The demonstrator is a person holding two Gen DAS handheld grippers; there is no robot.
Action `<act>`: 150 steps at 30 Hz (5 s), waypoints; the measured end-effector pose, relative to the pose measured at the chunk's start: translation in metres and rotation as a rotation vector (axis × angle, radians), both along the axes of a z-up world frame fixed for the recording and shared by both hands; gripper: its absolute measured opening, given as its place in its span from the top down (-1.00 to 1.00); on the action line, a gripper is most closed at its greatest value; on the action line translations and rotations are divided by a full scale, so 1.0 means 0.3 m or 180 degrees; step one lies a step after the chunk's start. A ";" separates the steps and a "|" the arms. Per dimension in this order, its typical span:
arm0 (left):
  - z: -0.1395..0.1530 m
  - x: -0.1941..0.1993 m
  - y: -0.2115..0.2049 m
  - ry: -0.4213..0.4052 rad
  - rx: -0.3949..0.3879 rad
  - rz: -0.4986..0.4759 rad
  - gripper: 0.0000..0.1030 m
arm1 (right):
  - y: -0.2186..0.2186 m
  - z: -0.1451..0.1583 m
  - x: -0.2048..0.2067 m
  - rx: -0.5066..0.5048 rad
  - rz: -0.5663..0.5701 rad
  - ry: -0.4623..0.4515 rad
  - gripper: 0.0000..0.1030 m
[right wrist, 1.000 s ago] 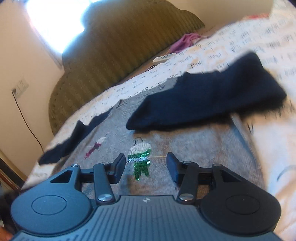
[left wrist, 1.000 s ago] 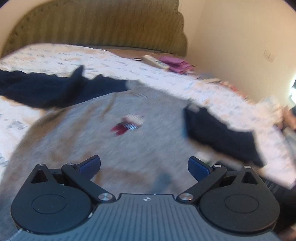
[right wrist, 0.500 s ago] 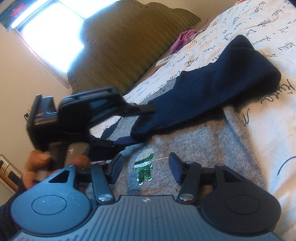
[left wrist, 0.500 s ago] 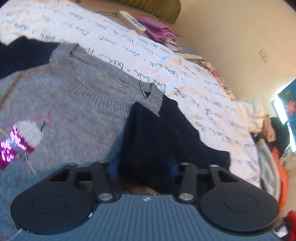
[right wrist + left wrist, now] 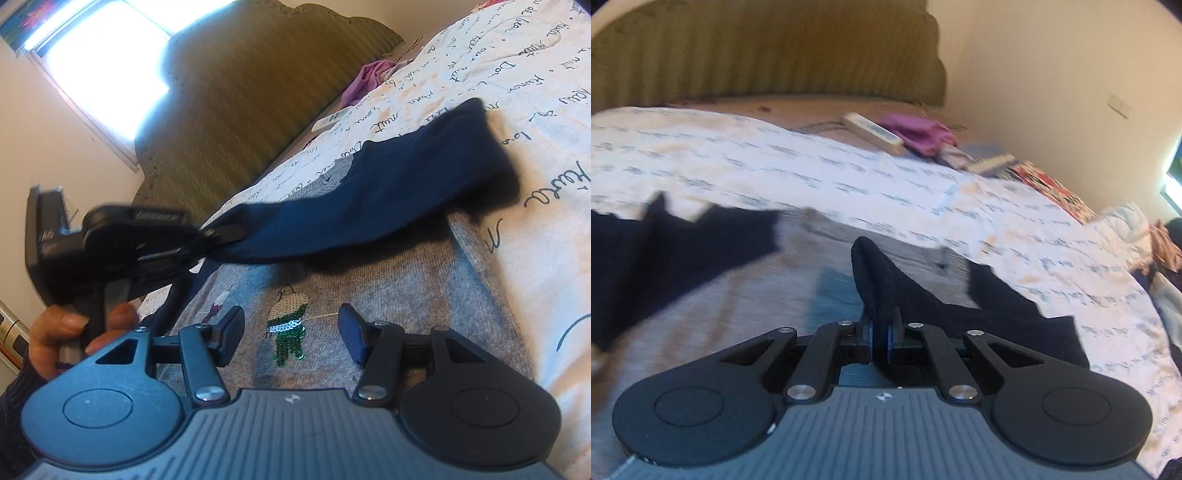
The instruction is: Fold small clothes
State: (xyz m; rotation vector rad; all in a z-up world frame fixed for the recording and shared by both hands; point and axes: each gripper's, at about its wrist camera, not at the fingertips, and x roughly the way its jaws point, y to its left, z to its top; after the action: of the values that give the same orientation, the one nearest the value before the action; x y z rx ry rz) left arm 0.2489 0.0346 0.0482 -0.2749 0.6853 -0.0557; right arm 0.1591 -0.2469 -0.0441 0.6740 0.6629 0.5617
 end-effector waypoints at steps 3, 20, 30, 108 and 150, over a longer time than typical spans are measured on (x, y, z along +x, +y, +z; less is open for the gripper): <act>-0.004 -0.055 0.131 -0.0060 0.0010 0.0347 0.88 | 0.008 0.004 -0.002 -0.0017 -0.0006 -0.0002 -0.07; 0.046 -0.240 0.341 -0.0472 0.0019 0.1090 -0.42 | 0.016 0.088 -0.005 -0.0301 -0.0068 0.0087 -0.18; -0.026 -0.090 0.160 -0.0275 0.0331 0.0351 -0.42 | 0.127 0.225 0.300 -0.1093 -0.0210 -0.0279 -0.58; -0.132 -0.243 0.039 -0.0879 0.0131 0.0180 0.85 | 0.295 0.242 0.398 -0.0036 0.0819 0.0501 -0.63; -0.126 -0.229 0.120 -0.0862 -0.0148 0.0572 -0.92 | -0.149 0.123 0.614 -0.0427 0.0301 0.1097 0.91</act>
State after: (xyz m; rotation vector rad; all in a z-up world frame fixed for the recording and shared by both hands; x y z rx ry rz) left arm 0.1803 0.0706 0.0103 -0.3651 0.3888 0.0620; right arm 0.3433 -0.2915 -0.0073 0.6206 1.0504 0.4869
